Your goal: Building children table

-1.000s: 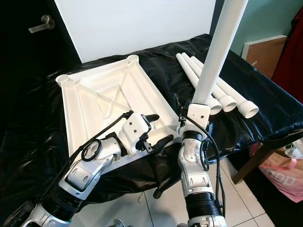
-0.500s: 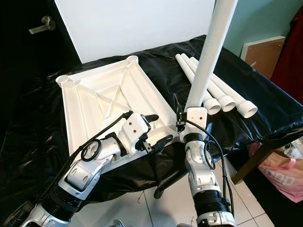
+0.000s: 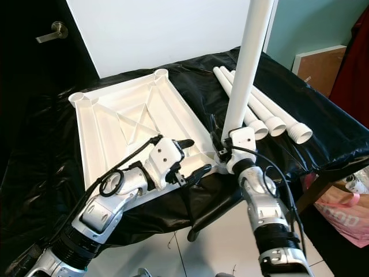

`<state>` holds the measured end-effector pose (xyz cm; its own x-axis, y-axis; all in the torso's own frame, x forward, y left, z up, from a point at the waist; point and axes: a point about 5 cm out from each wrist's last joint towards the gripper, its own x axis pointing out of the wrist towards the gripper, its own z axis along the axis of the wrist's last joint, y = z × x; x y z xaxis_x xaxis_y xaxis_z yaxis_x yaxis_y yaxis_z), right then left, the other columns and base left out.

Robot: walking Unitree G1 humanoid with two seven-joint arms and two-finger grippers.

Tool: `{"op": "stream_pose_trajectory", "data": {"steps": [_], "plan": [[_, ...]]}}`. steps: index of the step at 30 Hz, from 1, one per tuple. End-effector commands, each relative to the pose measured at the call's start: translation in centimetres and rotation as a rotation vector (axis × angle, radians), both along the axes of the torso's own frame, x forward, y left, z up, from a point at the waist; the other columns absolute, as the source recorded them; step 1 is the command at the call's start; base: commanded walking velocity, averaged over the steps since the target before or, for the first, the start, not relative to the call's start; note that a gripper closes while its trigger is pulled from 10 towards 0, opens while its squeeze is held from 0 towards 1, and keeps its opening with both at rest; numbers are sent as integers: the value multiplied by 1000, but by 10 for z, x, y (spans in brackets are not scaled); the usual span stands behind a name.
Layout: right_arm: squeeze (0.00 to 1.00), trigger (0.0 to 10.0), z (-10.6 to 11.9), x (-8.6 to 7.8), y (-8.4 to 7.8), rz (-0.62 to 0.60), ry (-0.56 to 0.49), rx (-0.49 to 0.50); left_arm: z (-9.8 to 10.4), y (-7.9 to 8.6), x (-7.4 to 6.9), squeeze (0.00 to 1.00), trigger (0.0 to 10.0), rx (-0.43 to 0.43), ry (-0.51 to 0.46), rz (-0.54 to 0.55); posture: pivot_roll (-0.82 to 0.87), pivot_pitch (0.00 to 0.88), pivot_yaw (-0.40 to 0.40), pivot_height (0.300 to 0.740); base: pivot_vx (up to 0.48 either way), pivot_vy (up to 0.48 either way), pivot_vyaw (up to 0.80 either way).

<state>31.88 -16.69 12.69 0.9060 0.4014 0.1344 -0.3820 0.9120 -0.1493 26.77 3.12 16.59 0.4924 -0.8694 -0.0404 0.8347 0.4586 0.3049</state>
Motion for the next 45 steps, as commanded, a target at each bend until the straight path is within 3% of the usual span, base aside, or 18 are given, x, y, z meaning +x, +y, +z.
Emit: {"op": "stream_pose_trajectory", "data": {"steps": [1,7,14,18,20,22,24,26,29,34,36,45], "plan": [[0,10000,-20,-6,2,77,87,-30,0,3,2,0,10000,26,-4,-19,-130,6,69,740,0,0,0],[0,10000,-22,0,-15,157,152,-6,2,2,3,0,10000,31,-9,-30,-133,7,78,740,0,0,0],[0,10000,-22,6,-9,37,148,18,2,3,2,0,10000,30,-8,-24,-122,10,71,740,0,0,0],[0,10000,-21,6,-5,27,138,32,2,3,2,0,10000,30,-7,-24,-122,10,71,740,0,0,0],[0,10000,-24,5,5,-80,136,48,2,3,1,0,10000,28,-6,-21,-119,11,68,740,0,0,0],[0,10000,-24,5,5,-80,136,48,2,3,1,0,10000,28,-6,-21,-119,11,68,740,0,0,0],[0,10000,-25,6,9,-211,142,69,2,3,1,0,10000,28,-4,-21,-121,13,69,740,0,0,0],[0,10000,-25,6,9,-211,142,69,2,3,1,0,10000,28,-4,-21,-121,13,69,740,0,0,0],[0,10000,-22,6,15,-493,137,127,1,2,0,0,10000,28,-2,-26,-126,13,75,740,0,0,0],[0,10000,-20,5,21,-613,134,151,1,1,1,0,10000,27,-2,-29,-127,11,77,740,0,0,0],[0,10000,-19,4,29,-717,150,194,2,1,1,0,10000,28,-3,-32,-123,8,75,740,0,0,0],[0,10000,-12,2,35,-761,112,202,2,1,1,0,10000,29,-5,-31,-121,5,70,740,0,0,0]]}}
